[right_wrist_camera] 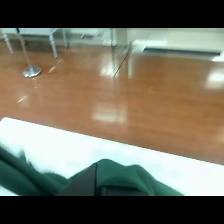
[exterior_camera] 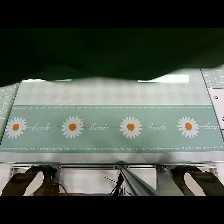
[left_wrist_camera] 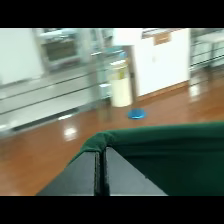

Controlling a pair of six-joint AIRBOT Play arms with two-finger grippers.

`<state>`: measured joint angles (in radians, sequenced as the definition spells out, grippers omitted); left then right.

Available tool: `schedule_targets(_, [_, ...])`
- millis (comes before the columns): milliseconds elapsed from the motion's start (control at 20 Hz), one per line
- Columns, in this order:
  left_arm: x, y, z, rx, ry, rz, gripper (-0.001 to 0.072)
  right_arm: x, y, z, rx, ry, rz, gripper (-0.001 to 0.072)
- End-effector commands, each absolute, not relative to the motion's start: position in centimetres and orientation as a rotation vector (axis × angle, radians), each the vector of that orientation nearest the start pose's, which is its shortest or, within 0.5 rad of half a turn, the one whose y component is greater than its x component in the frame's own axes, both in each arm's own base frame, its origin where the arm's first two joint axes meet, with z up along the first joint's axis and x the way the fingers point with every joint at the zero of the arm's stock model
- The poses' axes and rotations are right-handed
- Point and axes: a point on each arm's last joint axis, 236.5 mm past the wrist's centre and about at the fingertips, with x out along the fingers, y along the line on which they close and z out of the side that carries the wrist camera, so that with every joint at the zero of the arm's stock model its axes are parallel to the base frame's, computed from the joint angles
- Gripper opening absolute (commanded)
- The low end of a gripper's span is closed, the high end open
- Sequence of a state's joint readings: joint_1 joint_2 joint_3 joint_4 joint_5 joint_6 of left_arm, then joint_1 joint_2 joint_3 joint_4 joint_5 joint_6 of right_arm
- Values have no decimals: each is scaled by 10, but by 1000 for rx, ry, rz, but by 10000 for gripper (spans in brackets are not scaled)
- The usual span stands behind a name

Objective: Fold the shirts.

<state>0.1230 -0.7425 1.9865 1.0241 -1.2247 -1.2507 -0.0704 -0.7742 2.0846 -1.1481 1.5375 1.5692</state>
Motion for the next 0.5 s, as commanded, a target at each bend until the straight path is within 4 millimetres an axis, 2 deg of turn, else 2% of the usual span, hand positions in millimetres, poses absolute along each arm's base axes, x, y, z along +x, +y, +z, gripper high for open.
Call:
schedule_targets(0, [171, -76, 500, 188, 18, -301, 29, 146, 80, 456, 37, 312, 324, 20])
schedule_targets(100, [180, -81, 463, 171, 136, -346, 29, 145, 79, 428, 35, 433, 326, 21])
schedule_targets(250, [210, -88, 396, 102, 322, -410, 29, 166, 78, 386, 59, 590, 331, 21])
schedule_targets(350, [237, -86, 353, 51, 424, -413, 29, 191, 77, 349, 78, 691, 337, 21])
schedule_targets(450, [273, -79, 323, 7, 464, -394, 29, 226, 77, 312, 120, 751, 340, 21])
